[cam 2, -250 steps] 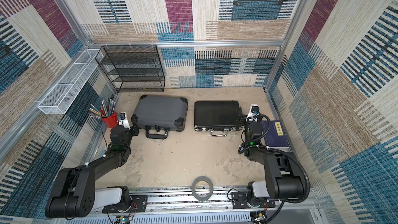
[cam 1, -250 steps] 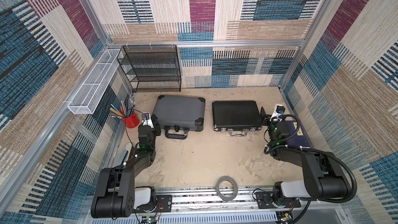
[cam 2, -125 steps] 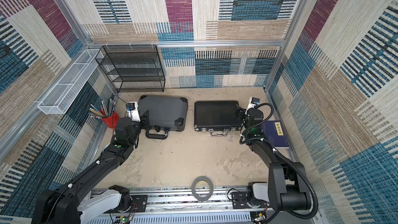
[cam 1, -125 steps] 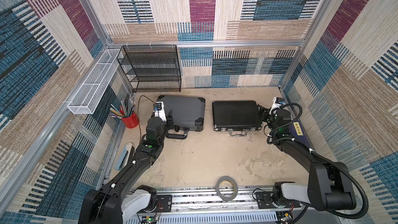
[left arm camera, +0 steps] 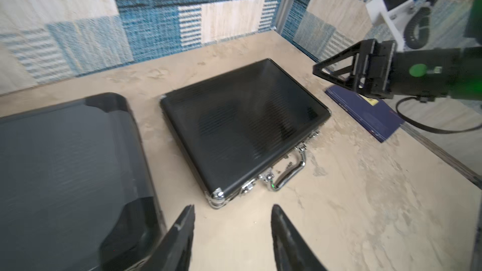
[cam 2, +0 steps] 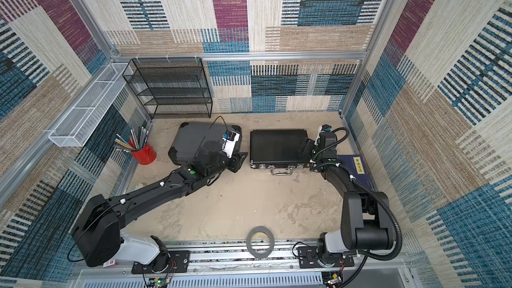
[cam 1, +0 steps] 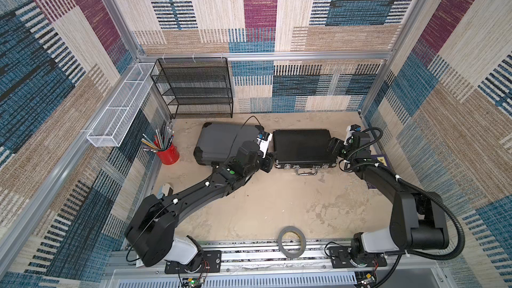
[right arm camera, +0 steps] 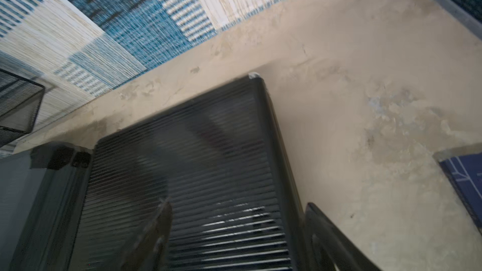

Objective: Open the poker set cases
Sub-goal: Move the poker set case to the corner of the board.

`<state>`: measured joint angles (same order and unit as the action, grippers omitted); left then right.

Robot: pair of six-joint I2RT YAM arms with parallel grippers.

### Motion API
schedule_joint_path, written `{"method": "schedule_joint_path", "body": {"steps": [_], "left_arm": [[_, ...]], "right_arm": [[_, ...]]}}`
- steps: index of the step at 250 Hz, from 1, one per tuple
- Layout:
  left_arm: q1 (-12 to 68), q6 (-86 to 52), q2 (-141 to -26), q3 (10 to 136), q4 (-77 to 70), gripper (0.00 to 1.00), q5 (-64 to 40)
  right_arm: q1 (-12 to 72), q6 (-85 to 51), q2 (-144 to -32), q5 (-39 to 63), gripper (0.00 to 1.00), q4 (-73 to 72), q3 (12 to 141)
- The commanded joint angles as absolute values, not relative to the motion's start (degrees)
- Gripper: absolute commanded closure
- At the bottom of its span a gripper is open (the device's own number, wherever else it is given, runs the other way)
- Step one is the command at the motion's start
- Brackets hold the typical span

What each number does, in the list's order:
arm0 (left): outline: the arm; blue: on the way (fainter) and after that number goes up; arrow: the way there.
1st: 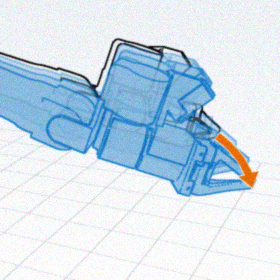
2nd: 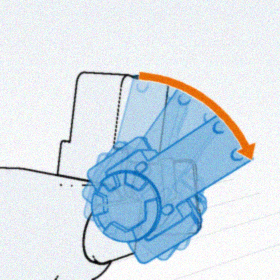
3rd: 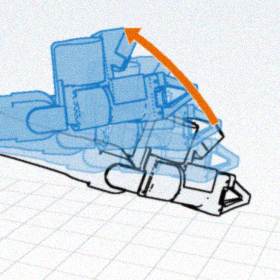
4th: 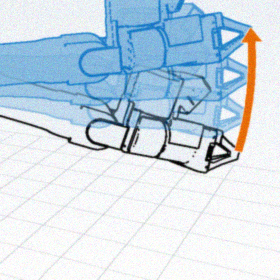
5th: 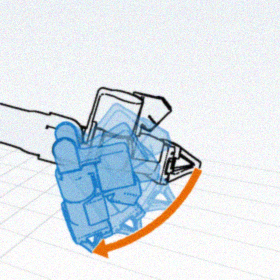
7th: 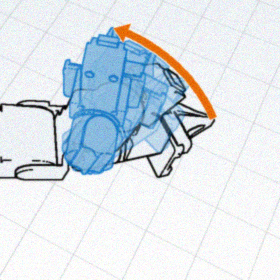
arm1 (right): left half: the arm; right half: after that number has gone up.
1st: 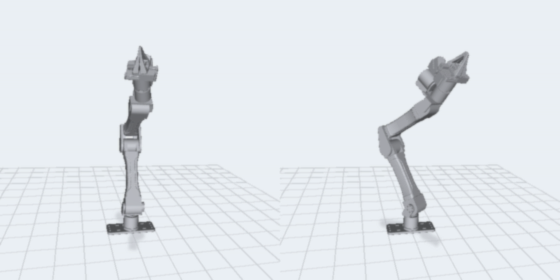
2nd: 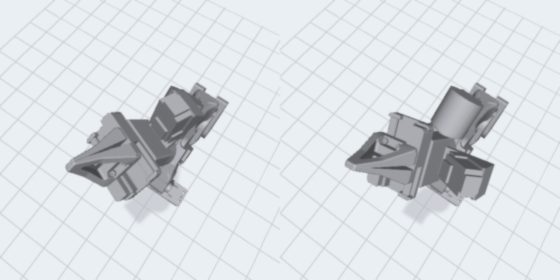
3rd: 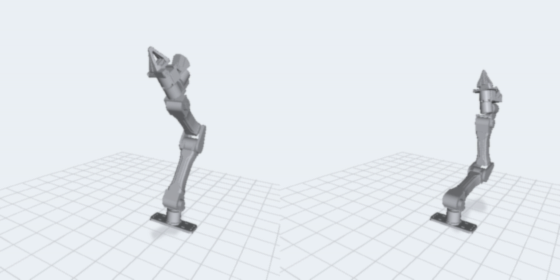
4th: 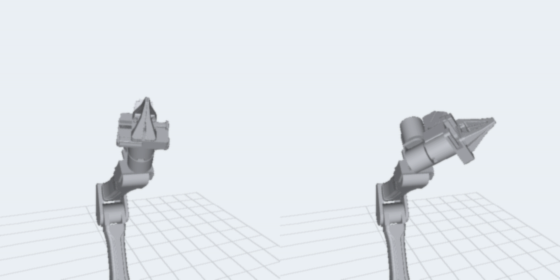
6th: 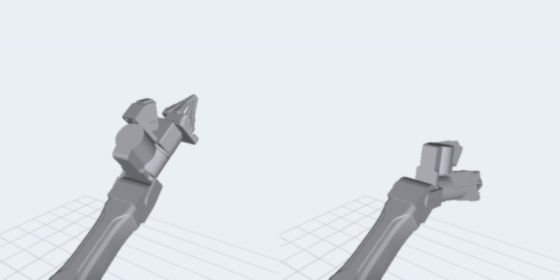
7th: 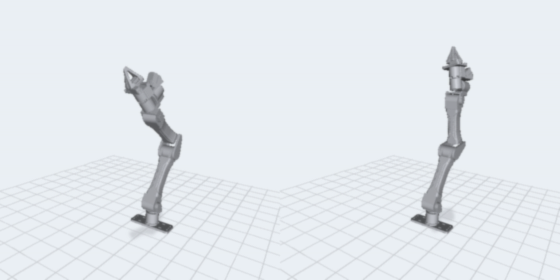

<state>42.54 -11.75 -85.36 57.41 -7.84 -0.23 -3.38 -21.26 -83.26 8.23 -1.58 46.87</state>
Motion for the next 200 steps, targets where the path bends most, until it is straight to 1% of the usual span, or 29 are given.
{"method": "schedule_joint_path", "body": {"steps": [1, 21, 49, 92, 139, 180, 200], "left_arm": [[43.3, -17.2, -89.3, 60.0, -6.2, 0.49, -5.5], [43.4, -18.9, -92.6, 62.5, -5.1, 0.49, -7.9], [43.3, -18.9, -98.2, 69.1, 0.9, 0.50, -13.5], [42.0, -22.7, -105.2, 74.8, 4.7, 0.51, -15.9], [39.5, -28.7, -108.3, 74.6, 3.1, 0.52, -14.6], [38.9, -28.1, -109.4, 76.6, 5.3, 0.51, -10.3], [38.3, -28.4, -111.5, 78.3, 6.6, 0.51, -10.2]], "right_arm": [[-5.7, -22.9, -84.5, 13.3, 0.21, -0.9, 46.9], [-6.9, -22.9, -85.6, 14.7, 0.21, -1.5, 47.0], [-7.6, -22.3, -87.5, 15.7, 0.21, -2.0, 47.8], [-9.1, -22.0, -90.3, 17.8, 0.23, -2.9, 48.4], [-9.6, -21.5, -91.0, 17.6, 0.24, -2.8, 49.0], [-9.6, -21.4, -91.5, 17.9, 0.25, -3.7, 48.6], [-9.6, -21.8, -91.8, 18.1, 0.25, -4.4, 48.3]]}}
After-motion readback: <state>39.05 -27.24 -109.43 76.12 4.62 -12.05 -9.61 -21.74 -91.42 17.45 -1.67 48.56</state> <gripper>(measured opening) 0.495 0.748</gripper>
